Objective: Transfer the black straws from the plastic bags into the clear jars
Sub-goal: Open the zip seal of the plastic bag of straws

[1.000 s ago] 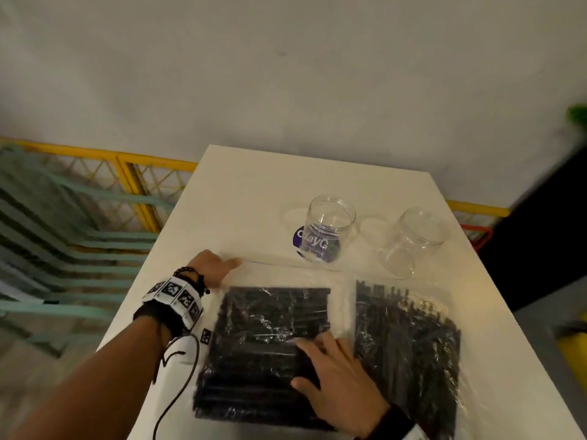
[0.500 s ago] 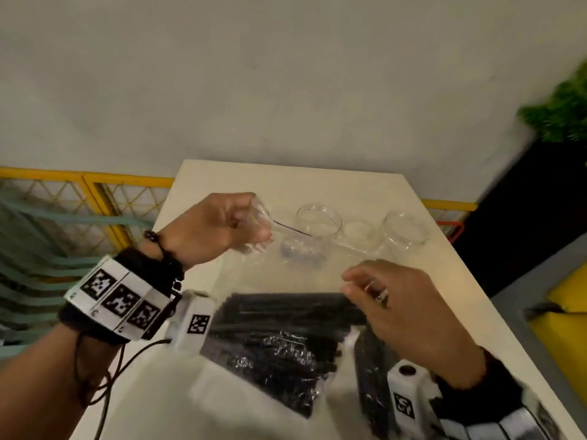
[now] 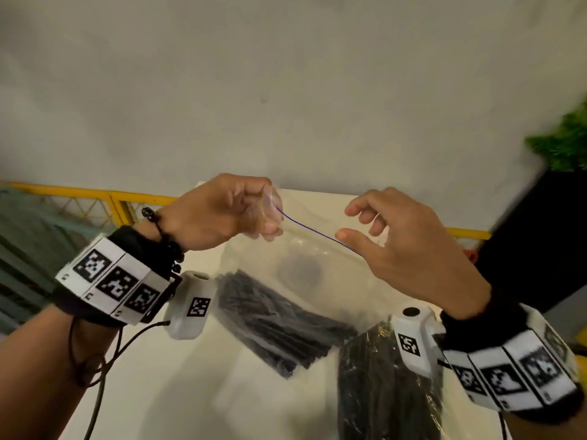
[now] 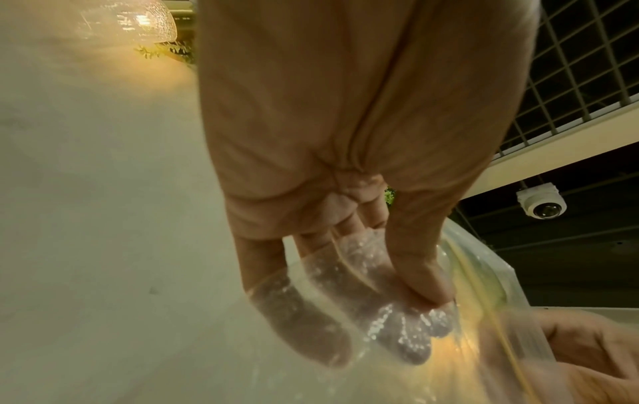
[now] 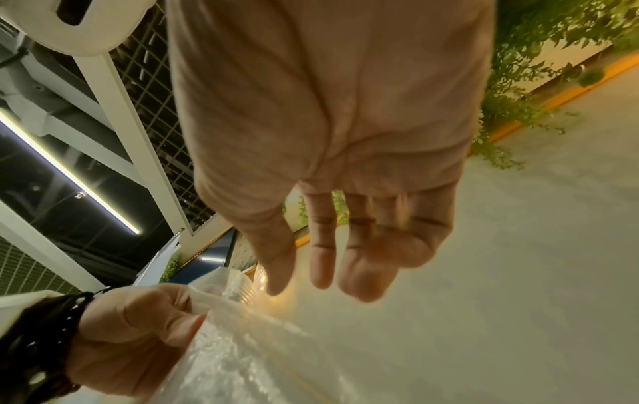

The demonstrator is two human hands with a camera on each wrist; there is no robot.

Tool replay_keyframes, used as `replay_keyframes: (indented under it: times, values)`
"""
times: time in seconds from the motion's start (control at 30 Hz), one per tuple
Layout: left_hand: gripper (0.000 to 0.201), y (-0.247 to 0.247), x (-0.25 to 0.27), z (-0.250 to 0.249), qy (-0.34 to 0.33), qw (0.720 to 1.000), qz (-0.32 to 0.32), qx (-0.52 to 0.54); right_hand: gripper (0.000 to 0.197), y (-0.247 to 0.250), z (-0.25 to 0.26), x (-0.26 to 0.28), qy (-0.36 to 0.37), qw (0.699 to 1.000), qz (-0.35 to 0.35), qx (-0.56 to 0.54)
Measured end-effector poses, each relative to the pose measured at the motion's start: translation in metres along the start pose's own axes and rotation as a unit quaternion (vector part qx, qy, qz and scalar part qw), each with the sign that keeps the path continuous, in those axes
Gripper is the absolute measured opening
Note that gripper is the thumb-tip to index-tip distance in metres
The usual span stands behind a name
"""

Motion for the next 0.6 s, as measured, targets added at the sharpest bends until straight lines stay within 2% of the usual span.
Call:
replay_keyframes:
  times: [0.07, 0.1, 0.13, 0.17, 0.2, 0.3, 0.37, 0.43, 0.5, 0.57, 0.6]
  values:
    - [0.021, -0.001, -0.001, -0.005, -0.005, 1.0, -0.003, -0.002, 0.047, -0.009, 0.0, -0.004, 0.006, 0.996, 0.087, 0.036]
    - [0.016, -0.002, -0.002, -0.008, -0.01, 1.0, -0.019, 0.001, 0.044, -0.014, 0.003, -0.007, 0.014, 0.992, 0.12, 0.021]
    - [0.013, -0.001, -0.005, -0.011, -0.015, 0.999, -0.045, 0.003, 0.032, -0.018, 0.006, -0.009, 0.015, 0.99, 0.136, -0.028]
    - [0.016, -0.001, -0.008, -0.013, -0.016, 0.996, -0.083, -0.003, 0.018, -0.02, 0.01, -0.011, 0.011, 0.986, 0.134, -0.094]
    - [0.02, 0.0, -0.012, -0.014, -0.015, 0.992, -0.123, -0.017, 0.017, -0.018, 0.013, -0.015, 0.008, 0.983, 0.112, -0.146]
    - [0.026, 0.003, -0.018, -0.012, -0.007, 0.971, -0.228, -0.077, 0.041, -0.012, 0.019, -0.022, -0.008, 0.962, 0.079, -0.262]
    - [0.029, 0.003, -0.02, -0.012, 0.001, 0.963, -0.253, -0.097, 0.046, -0.015, 0.022, -0.022, -0.018, 0.951, 0.099, -0.294]
    - [0.03, 0.002, -0.019, -0.012, 0.003, 0.955, -0.277, -0.108, 0.032, -0.02, 0.021, -0.025, -0.014, 0.96, 0.084, -0.266]
    - [0.04, 0.002, -0.012, -0.016, 0.006, 0.922, -0.34, -0.187, 0.023, -0.021, 0.011, -0.03, -0.042, 0.961, 0.044, -0.269]
    - [0.046, -0.006, -0.001, -0.024, -0.017, 0.878, -0.397, -0.266, 0.018, -0.022, 0.002, -0.035, -0.087, 0.943, 0.032, -0.321]
    - [0.045, -0.016, 0.003, -0.023, -0.012, 0.879, -0.391, -0.272, 0.017, -0.024, 0.001, -0.036, -0.106, 0.93, 0.035, -0.349]
Point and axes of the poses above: each hand's wrist, its own x-axis away from the middle knuckle, its own y-axis out of the back of the hand, z = x × y, the point moved 4 cm from there along -x, towards the middle knuckle, and after that the axes turned 4 degrees about x, right-handed, at the moved point
